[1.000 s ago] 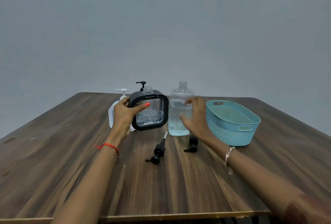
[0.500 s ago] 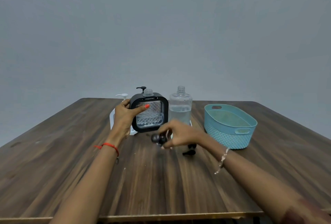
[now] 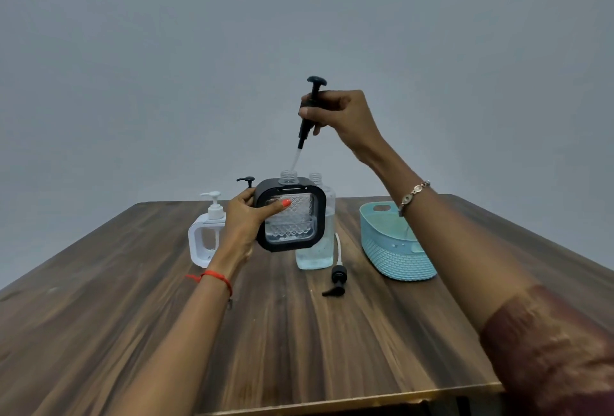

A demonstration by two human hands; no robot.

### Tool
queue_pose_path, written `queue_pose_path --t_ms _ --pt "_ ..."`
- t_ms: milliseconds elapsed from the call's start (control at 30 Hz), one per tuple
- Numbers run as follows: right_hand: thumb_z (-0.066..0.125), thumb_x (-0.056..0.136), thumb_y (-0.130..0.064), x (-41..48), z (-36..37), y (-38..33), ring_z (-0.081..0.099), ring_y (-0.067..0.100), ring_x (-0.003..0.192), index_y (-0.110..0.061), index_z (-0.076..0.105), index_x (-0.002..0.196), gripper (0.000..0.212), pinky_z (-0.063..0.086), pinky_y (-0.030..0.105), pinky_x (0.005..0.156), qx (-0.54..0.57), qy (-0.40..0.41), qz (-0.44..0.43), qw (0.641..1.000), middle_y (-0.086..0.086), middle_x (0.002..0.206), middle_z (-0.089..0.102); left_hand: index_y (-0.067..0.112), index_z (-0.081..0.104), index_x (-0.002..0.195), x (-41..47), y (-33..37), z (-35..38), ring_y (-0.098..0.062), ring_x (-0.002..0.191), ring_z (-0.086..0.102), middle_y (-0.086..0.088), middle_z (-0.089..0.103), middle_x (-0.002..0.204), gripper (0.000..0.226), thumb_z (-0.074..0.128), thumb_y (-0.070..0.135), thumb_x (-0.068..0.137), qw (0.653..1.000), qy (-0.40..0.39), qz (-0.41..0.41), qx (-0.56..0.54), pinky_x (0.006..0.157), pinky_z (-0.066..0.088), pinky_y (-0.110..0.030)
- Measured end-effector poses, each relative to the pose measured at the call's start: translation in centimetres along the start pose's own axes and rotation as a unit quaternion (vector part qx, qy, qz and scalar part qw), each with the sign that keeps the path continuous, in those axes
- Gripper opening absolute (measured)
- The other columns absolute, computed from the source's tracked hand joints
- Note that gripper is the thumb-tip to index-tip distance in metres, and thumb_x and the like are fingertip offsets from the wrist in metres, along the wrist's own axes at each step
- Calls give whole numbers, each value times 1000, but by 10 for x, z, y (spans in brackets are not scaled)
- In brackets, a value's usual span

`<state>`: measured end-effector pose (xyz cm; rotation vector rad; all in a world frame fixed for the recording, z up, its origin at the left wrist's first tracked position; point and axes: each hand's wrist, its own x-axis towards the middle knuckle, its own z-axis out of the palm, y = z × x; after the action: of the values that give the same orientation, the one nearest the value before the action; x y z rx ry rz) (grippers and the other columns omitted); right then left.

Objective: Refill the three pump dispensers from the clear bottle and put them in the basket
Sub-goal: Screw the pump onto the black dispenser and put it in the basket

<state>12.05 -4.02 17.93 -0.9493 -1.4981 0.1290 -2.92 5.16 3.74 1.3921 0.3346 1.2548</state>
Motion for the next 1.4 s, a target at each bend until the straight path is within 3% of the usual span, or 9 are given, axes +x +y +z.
queue_pose_path --t_ms 333,467,600,667,800,900,1100,1267,1400 --pt "84 64 -25 -24 17 20 70 16 74 -10 72 79 25 53 25 70 -160 -73 79 981 8 79 74 13 68 90 -2 11 16 -25 83 71 -5 75 88 59 87 30 37 1000 -1 7 7 77 56 -40" --pt "86 59 -34 -34 22 30 56 6 54 -11 57 64 37 43 17 54 -191 -38 95 976 2 63 62 12 67 93 1 10 17 -26 83 71 -6 75 88 63 88 30 36 1000 1 6 9 74 57 -38" --pt "80 68 -37 -40 25 38 64 10 60 7 55 63 50 49 29 62 -156 -5 100 983 24 69 64 8 67 95 4 3 16 -25 83 71 -8 74 89 68 88 29 34 1000 19 -5 1 76 56 -38" --pt "73 76 -31 -39 21 43 66 24 66 13 58 65 48 51 40 69 -89 24 125 988 26 72 65 10 68 91 7 -1 13 -24 81 71 -6 75 86 65 88 30 32 1000 26 -13 -7 76 56 -38" --pt "66 80 -7 -37 18 54 65 15 80 0 69 84 8 51 30 77 -20 14 170 985 8 86 69 11 68 91 12 -7 7 -25 83 71 -6 75 88 68 90 33 30 1000 20 -17 5 75 57 -38" --pt "65 80 -2 -32 19 59 65 17 91 -7 64 105 26 49 31 83 21 -53 205 977 6 96 69 10 68 92 14 -11 4 -27 85 71 -8 74 90 69 90 32 31 1000 16 -24 1 77 56 -39" --pt "80 69 -23 -31 29 69 64 6 56 -8 71 91 29 48 12 56 -22 -43 168 985 -1 61 66 10 67 92 17 -16 0 -25 83 71 -6 75 86 66 88 28 33 999 19 -26 1 70 58 -33" --pt "62 80 4 -26 29 73 66 15 87 2 64 108 28 54 18 76 74 -118 205 969 12 99 67 8 68 96 20 -16 -6 -25 83 71 -8 74 90 65 86 25 36 999 23 -24 -4 74 58 -35" --pt "80 66 -7 -26 36 73 64 15 72 1 67 101 38 54 27 75 -24 -64 195 978 1 73 63 8 67 97 20 -16 -6 -25 83 71 -8 73 90 63 86 22 38 1000 16 -24 4 73 58 -35"
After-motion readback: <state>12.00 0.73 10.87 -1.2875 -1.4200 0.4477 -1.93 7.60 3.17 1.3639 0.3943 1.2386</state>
